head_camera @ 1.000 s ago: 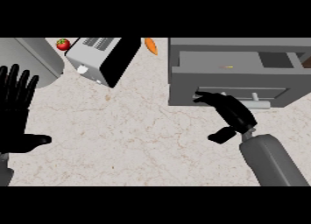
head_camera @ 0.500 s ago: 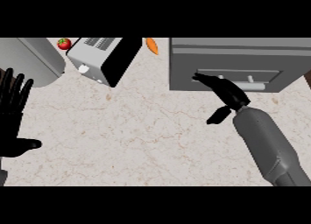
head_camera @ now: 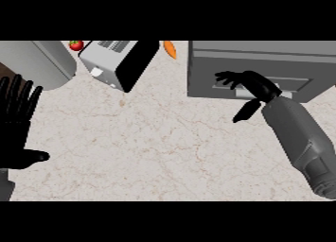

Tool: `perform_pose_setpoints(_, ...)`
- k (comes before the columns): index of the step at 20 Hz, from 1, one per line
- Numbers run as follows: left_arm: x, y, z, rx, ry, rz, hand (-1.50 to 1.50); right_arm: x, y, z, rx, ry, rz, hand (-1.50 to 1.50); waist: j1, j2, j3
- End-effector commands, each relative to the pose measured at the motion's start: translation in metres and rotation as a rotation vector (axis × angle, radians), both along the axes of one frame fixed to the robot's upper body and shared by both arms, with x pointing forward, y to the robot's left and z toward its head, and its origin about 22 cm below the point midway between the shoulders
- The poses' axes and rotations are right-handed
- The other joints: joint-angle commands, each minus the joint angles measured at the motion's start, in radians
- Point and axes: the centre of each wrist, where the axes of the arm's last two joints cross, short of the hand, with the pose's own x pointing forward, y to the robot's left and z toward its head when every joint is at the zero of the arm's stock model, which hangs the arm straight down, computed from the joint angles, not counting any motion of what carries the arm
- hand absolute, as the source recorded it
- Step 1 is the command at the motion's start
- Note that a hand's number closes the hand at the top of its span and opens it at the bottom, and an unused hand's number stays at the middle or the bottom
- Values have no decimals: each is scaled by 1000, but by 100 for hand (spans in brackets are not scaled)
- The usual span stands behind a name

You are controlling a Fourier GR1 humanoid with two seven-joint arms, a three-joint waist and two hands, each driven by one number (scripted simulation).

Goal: Pick up the cup, place it into the drawer and close the drawer

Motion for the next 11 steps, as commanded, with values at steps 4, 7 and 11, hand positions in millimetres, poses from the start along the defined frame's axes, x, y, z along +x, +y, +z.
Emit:
perform_pose_setpoints(4, 3, -10, 2, 26, -8, -21, -150, 8, -22, 13, -35, 10, -129, -150, 33, 31, 7)
perform_pose_setpoints(7, 8, -6, 4, 32, -5, -25, -150, 9, -43, 23, -32, 26, -124, -150, 26, 34, 7)
perform_pose_setpoints(11, 8, -13, -2, 31, -11, -40, -150, 17, -37, 37, -17, 18, -129, -150, 37, 36, 7)
